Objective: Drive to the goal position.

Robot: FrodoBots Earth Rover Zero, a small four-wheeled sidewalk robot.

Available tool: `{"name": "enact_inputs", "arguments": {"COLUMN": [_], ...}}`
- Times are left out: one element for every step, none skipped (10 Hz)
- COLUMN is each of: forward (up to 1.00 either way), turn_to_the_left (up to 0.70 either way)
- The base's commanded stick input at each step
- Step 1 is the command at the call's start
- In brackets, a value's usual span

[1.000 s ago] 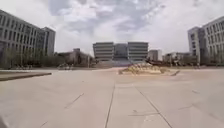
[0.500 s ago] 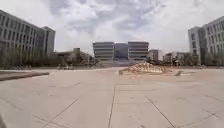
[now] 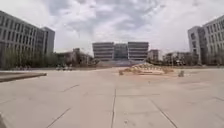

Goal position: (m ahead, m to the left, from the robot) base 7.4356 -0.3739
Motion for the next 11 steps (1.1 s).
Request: {"name": "enact_inputs", "arguments": {"forward": [0.7, 0.7, 0.7, 0.7, 0.7, 0.7, 0.7, 0.7, 0.7, 0.7, 0.7], "turn_to_the_left": [0.0, 0.0, 0.0, 0.0, 0.0, 0.0, 0.0, 0.0, 0.0, 0.0, 0.0]}}
